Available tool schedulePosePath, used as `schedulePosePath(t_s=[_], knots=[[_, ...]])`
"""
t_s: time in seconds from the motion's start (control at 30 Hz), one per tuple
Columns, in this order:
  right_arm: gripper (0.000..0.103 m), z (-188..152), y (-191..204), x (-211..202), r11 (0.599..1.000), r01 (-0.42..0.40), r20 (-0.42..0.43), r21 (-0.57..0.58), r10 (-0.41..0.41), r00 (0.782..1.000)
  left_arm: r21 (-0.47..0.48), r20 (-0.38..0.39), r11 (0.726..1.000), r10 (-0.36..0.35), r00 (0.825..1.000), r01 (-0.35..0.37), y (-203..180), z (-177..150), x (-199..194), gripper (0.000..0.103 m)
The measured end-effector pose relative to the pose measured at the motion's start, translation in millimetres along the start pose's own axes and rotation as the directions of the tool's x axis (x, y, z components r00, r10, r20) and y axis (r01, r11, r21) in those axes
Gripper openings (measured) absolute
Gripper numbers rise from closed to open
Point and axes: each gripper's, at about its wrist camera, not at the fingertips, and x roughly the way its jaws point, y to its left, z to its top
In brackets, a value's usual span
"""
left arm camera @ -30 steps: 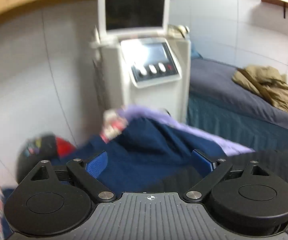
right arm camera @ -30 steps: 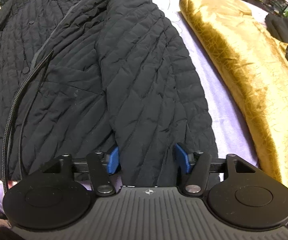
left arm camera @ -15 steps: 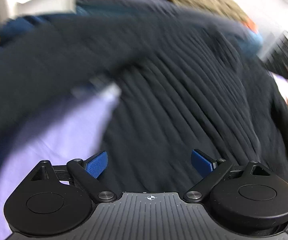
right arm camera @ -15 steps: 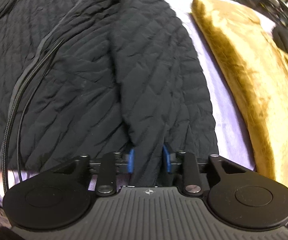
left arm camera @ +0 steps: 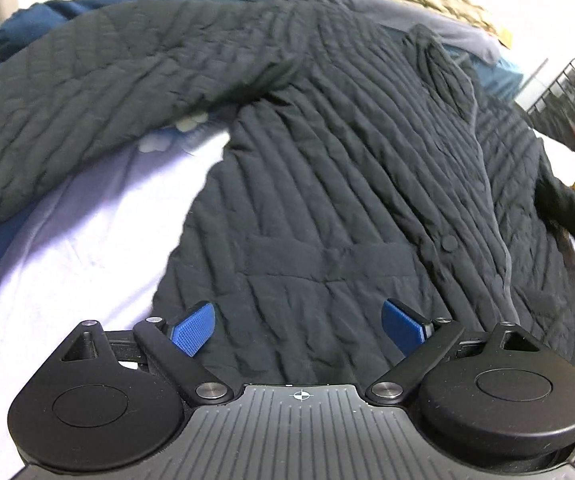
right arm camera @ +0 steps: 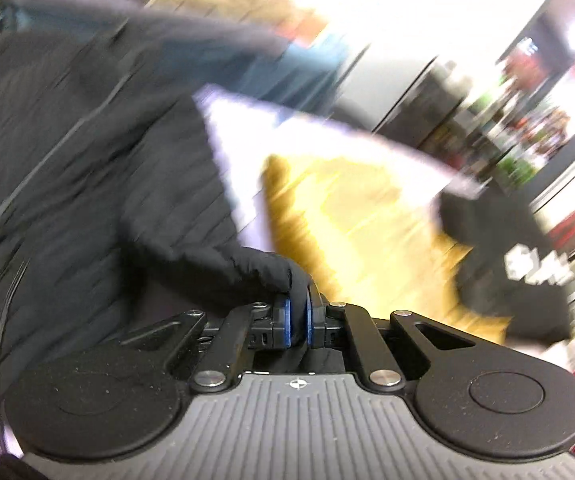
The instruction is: Fold large clothes
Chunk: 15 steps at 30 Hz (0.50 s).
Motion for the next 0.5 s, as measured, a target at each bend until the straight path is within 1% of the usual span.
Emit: schedulePosePath(t_s=[0.1, 0.17, 0.23, 0.3, 0.37, 0.43, 0.47, 0.5], knots=[[0.009, 29, -45, -3, 0.996, 0.091, 0.101, -0.013, -0.09, 0.991, -0.006, -0.002, 1.0, 0.011, 1.0, -0.011, -1, -2, -4, 0.103], [0.009, 48, -73, 1, 0.987, 0.155, 0.154, -0.035, -0.148, 0.977, -0.01, -0.005, 1.0, 0.01, 1.0, -0.01, -2, -6, -5, 0.103], [0.009, 64, -100, 10, 0.98, 0.196, 0.19, -0.04, -0.185, 0.964, -0.021, -0.005, 1.0, 0.01, 1.0, -0.01, -3, -11, -8, 0.103], [0.009, 76, -119, 23, 0.976, 0.211, 0.206, -0.059, -0.195, 0.959, -0.039, -0.007, 0.999, 0.01, 1.0, -0.01, -2, -17, -9, 0.103], [0.01, 81, -125, 47, 0.972, 0.217, 0.17, -0.095, -0.199, 0.965, -0.062, -0.01, 0.998, 0.017, 1.0, -0.018, 0, -24, -12, 0.103], [0.01, 80, -130, 77, 0.98, 0.185, 0.093, -0.072, -0.178, 0.98, -0.088, -0.016, 0.996, 0.024, 1.0, -0.026, 5, -30, -14, 0.103], [0.01, 77, -129, 89, 0.983, 0.177, 0.052, -0.055, -0.174, 0.983, -0.101, -0.019, 0.994, 0.028, 0.999, -0.03, 8, -32, -15, 0.103], [0.013, 75, -127, 101, 0.983, 0.181, 0.009, -0.03, -0.181, 0.983, -0.115, -0.023, 0.993, 0.033, 0.999, -0.036, 11, -35, -16, 0.103]])
